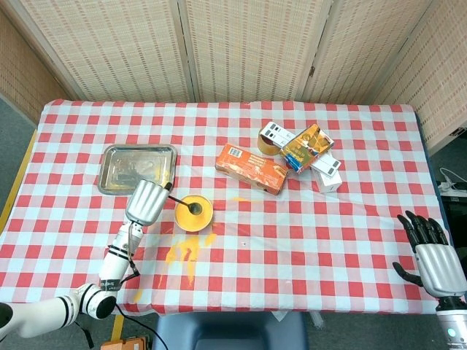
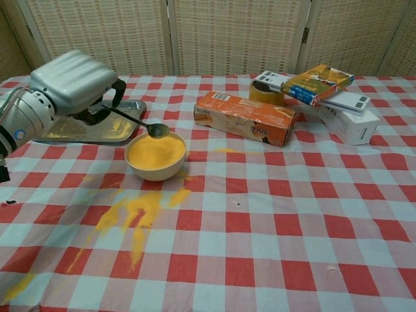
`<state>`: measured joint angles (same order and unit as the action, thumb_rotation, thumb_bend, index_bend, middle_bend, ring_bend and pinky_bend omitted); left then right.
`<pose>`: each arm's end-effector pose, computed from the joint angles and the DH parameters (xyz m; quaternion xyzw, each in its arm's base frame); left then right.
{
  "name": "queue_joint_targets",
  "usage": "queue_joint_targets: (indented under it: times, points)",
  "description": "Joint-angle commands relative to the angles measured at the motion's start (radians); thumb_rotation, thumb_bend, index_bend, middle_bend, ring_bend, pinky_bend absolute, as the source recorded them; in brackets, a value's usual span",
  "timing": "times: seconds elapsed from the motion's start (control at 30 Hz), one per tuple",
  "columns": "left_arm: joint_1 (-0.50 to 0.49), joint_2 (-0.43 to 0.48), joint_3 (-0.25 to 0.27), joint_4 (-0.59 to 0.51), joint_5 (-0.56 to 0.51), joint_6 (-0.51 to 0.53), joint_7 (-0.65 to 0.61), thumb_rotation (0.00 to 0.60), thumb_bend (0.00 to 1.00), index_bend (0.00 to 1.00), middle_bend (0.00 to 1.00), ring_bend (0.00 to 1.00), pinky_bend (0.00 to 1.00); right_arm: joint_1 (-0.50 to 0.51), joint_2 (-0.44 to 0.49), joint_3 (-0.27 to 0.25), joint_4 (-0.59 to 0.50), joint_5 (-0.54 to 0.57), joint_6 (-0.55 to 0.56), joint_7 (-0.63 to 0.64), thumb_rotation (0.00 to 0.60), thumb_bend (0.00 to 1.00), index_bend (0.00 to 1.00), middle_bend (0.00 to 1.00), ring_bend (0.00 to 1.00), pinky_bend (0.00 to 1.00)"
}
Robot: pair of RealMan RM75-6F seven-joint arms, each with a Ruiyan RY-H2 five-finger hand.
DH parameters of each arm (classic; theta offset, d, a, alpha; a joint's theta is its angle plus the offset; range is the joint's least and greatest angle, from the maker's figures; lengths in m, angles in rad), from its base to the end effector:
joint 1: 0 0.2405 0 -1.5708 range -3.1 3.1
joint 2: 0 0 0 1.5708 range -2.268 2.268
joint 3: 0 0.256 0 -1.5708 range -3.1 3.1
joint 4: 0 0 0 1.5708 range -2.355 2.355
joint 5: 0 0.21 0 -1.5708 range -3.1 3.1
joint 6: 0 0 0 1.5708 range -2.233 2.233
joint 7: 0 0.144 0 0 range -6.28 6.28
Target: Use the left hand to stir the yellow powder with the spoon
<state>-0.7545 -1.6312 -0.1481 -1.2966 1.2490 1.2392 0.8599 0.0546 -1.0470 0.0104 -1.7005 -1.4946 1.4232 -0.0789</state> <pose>-0.1462 0.3605 0.0047 -0.7452 -0.0688 -0.2976 0.5928 -0.3114 -0.1616 0.1605 0.6188 -0.4076 0.3309 0.5844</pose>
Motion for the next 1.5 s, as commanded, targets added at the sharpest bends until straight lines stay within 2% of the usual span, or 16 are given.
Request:
queue_joint_targets:
  times: [0.03, 0.3, 0.7, 0.87, 1.07, 1.27, 1.5]
  points:
    - [0.0, -0.018, 0.008, -0.02, 0.052, 0.085, 0.169, 0.6, 0.49, 0.91, 1.0, 1.0, 1.0, -0.006, 0.009, -0.008, -0.007, -0.021, 0.015, 0.014, 0.6, 0.15, 0.0, 0.0, 0.0, 0.0]
    - [-0.011, -0.069, 0.016, 0.023, 0.093, 0.147, 0.449, 0.6, 0.49, 0.91, 1.0, 1.0, 1.0, -0.02, 0.029, -0.021, -0.012, -0.062, 0.043, 0.048, 0.6, 0.15, 0.0, 0.0, 0.0, 0.0]
    - [-0.029, -0.197, 0.014, 0.161, 0.11, 0.154, 0.67, 0.6, 0.49, 0.91, 1.0, 1.0, 1.0, -0.034, 0.042, -0.031, -0.021, -0.097, 0.073, 0.066, 0.6, 0.15, 0.0, 0.0, 0.0, 0.0]
    - [-0.037, -0.228, 0.001, 0.23, 0.106, 0.142, 0.691, 0.6, 0.49, 0.91, 1.0, 1.0, 1.0, -0.038, 0.05, -0.033, -0.023, -0.104, 0.081, 0.084, 0.6, 0.15, 0.0, 0.0, 0.0, 0.0]
    - [-0.044, -0.256, -0.016, 0.329, 0.097, 0.122, 0.659, 0.6, 0.49, 0.91, 1.0, 1.0, 1.0, -0.039, 0.061, -0.037, -0.023, -0.113, 0.081, 0.11, 0.6, 0.15, 0.0, 0.0, 0.0, 0.0]
    - [-0.038, -0.266, -0.003, 0.377, 0.108, 0.109, 0.637, 0.6, 0.49, 0.91, 1.0, 1.0, 1.0, -0.037, 0.062, -0.036, -0.025, -0.114, 0.076, 0.114, 0.6, 0.15, 0.0, 0.0, 0.0, 0.0]
    - [-0.022, -0.274, 0.03, 0.379, 0.138, 0.106, 0.618, 0.6, 0.49, 0.91, 1.0, 1.0, 1.0, -0.035, 0.063, -0.036, -0.026, -0.112, 0.07, 0.115, 0.6, 0.15, 0.0, 0.0, 0.0, 0.0]
